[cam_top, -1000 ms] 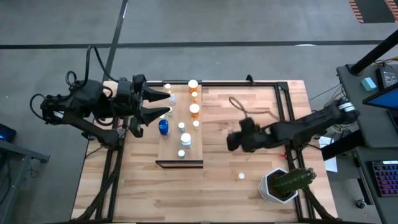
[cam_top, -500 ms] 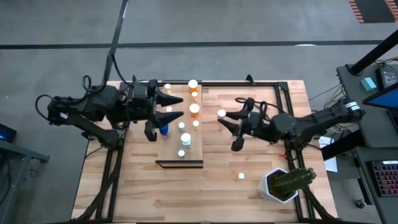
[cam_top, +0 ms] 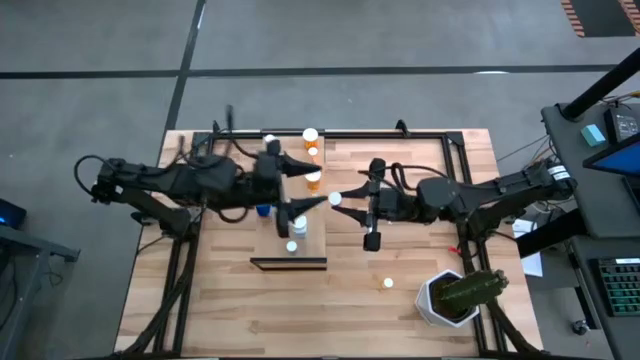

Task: Pick and place medicine bottles onto shelf by color
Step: Put the pink tablet bottle on the shelf

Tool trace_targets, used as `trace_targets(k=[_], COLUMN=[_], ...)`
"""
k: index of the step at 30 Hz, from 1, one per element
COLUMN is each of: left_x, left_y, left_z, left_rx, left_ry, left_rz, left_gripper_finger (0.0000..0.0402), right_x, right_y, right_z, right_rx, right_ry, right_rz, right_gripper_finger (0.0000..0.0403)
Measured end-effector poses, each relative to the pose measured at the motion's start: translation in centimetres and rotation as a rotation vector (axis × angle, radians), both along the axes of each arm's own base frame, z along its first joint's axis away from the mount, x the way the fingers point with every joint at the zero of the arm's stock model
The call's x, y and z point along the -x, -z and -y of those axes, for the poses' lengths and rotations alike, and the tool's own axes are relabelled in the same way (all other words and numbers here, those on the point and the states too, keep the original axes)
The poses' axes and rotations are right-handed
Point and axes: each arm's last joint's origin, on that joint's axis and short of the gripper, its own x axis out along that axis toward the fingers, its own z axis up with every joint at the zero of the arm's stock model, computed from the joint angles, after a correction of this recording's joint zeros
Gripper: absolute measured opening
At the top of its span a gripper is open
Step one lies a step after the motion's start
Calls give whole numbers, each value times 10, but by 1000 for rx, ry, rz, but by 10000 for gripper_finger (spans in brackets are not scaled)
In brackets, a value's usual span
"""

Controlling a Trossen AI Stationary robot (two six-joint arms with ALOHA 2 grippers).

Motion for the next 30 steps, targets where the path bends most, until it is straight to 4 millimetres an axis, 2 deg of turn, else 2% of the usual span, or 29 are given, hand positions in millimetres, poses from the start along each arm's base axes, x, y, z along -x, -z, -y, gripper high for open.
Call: trace_targets(k=[6, 11, 18, 24, 30], left_x=[-28, -40, -38, -25, -36], left_y=[15, 18, 16, 12, 26], left_z=[7, 10, 8, 7, 10], left_rx=[-100, -137, -145, -139, -99], left_ry=[7, 6, 1, 11, 53], left_rz=[-28, 0, 9, -21, -65], left_gripper_finger=[290, 290, 290, 290, 290], right_x=[-2, -2, 1, 1, 0], right_y=[2, 6, 4, 3, 3], right_z=[7, 7, 7, 13, 15], right_rx=[-67, -109, -109, -117, -119], right_ry=[-77, -115, -122, -105, -94], right_rz=[-33, -43, -34, -32, -31], right_gripper_finger=[95, 95, 95, 95, 95])
